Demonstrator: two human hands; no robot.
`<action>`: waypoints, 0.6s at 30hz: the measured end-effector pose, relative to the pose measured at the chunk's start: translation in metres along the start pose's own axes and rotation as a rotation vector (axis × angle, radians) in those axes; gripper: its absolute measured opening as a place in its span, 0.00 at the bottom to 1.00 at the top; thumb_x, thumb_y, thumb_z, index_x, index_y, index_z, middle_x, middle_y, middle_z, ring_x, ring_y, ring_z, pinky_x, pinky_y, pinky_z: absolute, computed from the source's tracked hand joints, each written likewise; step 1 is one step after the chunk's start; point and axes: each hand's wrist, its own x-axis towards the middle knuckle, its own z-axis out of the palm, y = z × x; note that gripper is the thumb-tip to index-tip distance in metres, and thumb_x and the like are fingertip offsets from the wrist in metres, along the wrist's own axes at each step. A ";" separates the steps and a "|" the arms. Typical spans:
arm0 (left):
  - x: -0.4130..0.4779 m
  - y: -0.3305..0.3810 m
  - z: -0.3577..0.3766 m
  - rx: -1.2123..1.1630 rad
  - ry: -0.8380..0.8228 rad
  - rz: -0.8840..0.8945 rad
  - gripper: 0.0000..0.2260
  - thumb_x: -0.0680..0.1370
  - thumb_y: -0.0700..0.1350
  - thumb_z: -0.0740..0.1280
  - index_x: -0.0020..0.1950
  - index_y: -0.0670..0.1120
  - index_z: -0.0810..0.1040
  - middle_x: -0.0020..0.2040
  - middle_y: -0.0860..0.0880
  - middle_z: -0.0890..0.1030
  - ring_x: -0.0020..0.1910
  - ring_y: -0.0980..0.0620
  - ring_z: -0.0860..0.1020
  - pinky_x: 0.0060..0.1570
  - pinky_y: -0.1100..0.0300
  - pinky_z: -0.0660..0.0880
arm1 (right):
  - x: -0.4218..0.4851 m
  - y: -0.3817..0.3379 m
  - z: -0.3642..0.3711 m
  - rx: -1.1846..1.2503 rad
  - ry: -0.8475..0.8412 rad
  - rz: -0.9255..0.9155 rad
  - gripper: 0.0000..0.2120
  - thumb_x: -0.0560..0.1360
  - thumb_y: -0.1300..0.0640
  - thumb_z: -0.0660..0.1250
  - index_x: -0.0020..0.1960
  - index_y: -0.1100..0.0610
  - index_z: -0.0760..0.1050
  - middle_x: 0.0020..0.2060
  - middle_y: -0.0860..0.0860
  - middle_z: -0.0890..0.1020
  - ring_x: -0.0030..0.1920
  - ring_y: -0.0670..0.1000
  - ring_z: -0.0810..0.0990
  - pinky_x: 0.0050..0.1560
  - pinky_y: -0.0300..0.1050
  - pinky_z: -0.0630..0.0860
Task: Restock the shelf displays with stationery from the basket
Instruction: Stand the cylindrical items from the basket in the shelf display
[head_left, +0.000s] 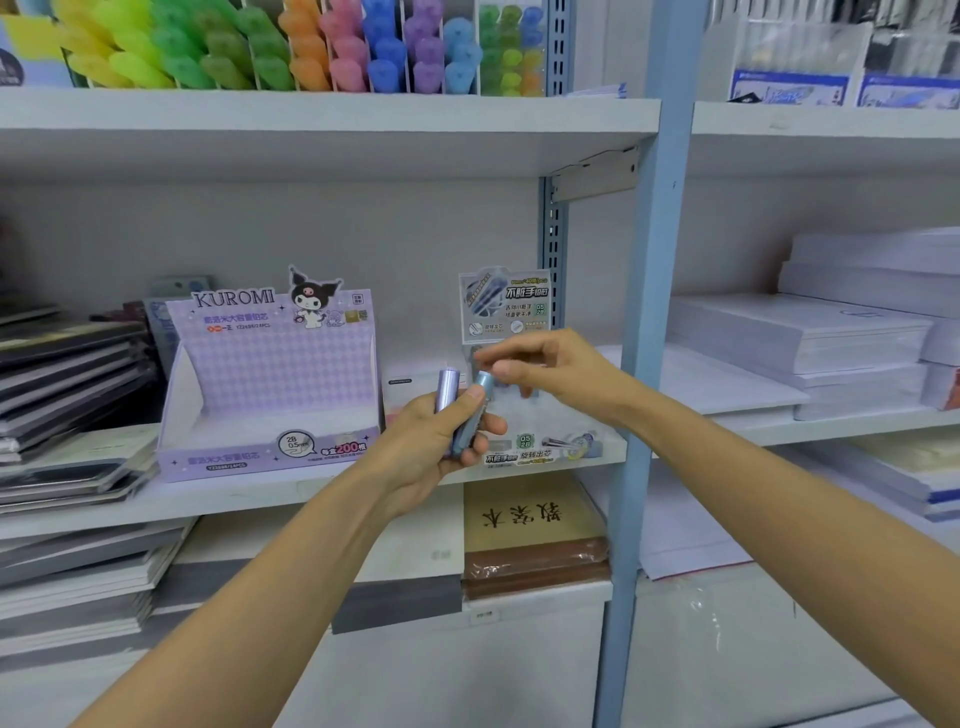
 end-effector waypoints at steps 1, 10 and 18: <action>-0.001 0.001 0.001 0.012 -0.017 -0.002 0.14 0.80 0.49 0.62 0.59 0.42 0.76 0.38 0.46 0.83 0.31 0.56 0.76 0.31 0.65 0.75 | -0.003 -0.003 0.003 0.020 -0.034 -0.005 0.09 0.77 0.56 0.69 0.56 0.48 0.81 0.50 0.47 0.84 0.46 0.45 0.80 0.44 0.37 0.77; -0.009 0.008 -0.008 -0.021 0.152 -0.001 0.08 0.78 0.44 0.68 0.52 0.41 0.79 0.41 0.46 0.83 0.24 0.58 0.69 0.18 0.69 0.62 | -0.018 -0.004 -0.008 0.321 0.183 0.016 0.08 0.74 0.64 0.71 0.53 0.58 0.81 0.46 0.53 0.85 0.46 0.50 0.83 0.47 0.37 0.78; -0.012 0.010 -0.003 -0.105 0.402 0.123 0.06 0.72 0.39 0.74 0.47 0.45 0.80 0.26 0.52 0.71 0.19 0.59 0.63 0.17 0.69 0.61 | -0.041 -0.010 0.018 0.198 0.004 0.077 0.12 0.67 0.67 0.76 0.47 0.58 0.78 0.43 0.54 0.84 0.44 0.50 0.83 0.52 0.46 0.81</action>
